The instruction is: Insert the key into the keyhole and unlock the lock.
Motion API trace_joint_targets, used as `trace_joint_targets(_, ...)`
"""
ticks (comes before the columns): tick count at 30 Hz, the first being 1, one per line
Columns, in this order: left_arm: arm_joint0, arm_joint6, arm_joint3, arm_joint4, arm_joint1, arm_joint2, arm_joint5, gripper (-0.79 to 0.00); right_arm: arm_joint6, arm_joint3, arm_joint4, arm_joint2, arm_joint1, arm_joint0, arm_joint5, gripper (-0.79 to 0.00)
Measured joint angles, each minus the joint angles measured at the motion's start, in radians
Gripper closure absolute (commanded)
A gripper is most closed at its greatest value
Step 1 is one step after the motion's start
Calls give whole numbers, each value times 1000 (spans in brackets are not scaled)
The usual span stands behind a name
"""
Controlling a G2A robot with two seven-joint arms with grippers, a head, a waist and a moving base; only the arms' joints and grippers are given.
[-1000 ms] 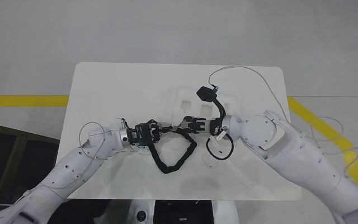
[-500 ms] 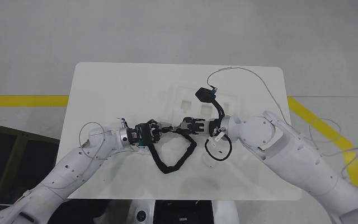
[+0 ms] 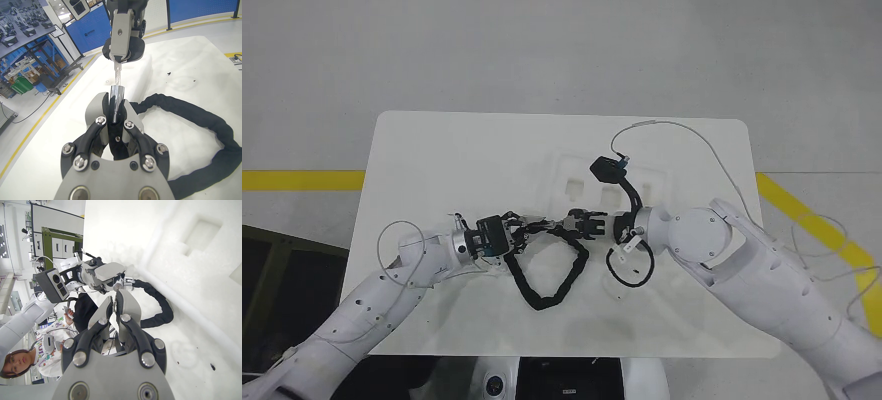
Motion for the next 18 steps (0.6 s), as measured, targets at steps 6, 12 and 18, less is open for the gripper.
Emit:
trace_joint_targets(6,7,5,2,1,-5,-12,-6,0,2,2,-13,3,-10,-3,8,0)
trace_joint_targets(12,14,12,4,2,-10,-23,-10,0,7,19,-16,1,-22,-7,9,0)
trace_joint_targets(18,23,24,5,-1,-15,-35,-8,0,13,46,-8,0,-35,-9,4,0)
